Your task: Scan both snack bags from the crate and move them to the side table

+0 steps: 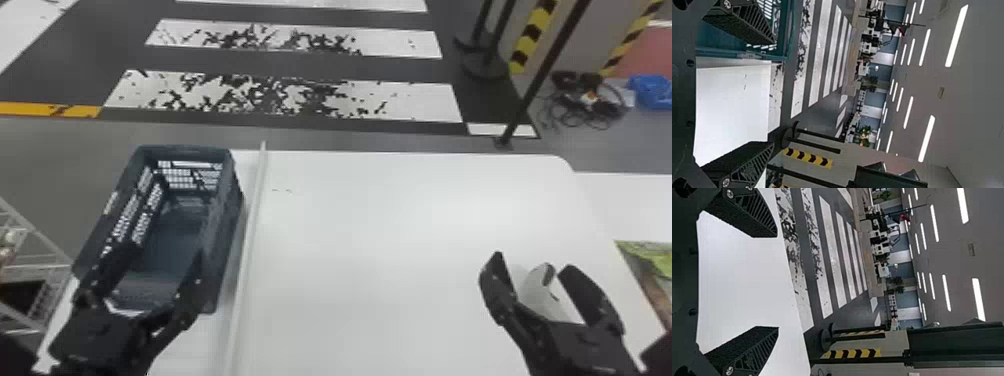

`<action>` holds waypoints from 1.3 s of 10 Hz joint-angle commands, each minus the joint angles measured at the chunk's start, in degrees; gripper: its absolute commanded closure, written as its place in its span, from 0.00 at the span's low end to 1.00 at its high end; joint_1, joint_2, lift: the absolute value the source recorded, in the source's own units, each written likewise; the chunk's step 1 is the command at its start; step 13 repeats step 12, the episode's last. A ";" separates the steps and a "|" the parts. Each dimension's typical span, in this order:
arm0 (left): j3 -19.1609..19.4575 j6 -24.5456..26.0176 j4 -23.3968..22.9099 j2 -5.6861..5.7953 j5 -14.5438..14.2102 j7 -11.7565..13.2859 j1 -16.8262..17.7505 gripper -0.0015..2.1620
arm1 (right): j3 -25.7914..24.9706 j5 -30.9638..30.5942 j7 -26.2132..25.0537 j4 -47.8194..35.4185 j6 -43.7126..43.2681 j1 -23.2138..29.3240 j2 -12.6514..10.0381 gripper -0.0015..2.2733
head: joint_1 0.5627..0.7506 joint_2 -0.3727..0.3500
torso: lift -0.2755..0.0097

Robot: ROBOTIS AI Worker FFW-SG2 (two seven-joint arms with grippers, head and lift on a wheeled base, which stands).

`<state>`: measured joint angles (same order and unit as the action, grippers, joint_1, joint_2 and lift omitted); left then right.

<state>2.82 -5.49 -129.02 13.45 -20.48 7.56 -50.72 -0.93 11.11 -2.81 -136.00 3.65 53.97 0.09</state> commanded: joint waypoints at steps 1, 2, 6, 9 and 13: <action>0.00 0.00 0.08 0.00 0.00 0.00 0.00 0.04 | -0.04 0.14 0.00 0.03 0.00 0.08 -0.14 0.04 | 0.70 0.47 | 0.86; 0.00 0.00 -0.01 0.00 0.00 0.00 0.09 0.04 | -0.04 0.14 -0.09 0.03 0.00 0.08 -0.14 0.04 | 0.70 0.47 | 0.86; 0.00 0.00 0.08 0.00 -0.09 0.09 0.00 0.04 | -0.30 0.14 -0.09 -0.06 -0.17 0.34 -0.14 0.04 | 0.70 0.47 | 0.86; 0.08 0.00 0.26 0.00 -0.09 0.09 0.09 0.04 | -0.21 0.32 -0.09 -0.50 0.53 0.34 -0.14 0.04 | 0.70 0.46 | 0.86; 0.00 0.18 0.34 0.00 -0.09 0.09 0.18 0.04 | -0.30 0.85 -0.18 -0.94 0.88 0.34 -0.14 0.04 | 0.70 0.47 | 0.86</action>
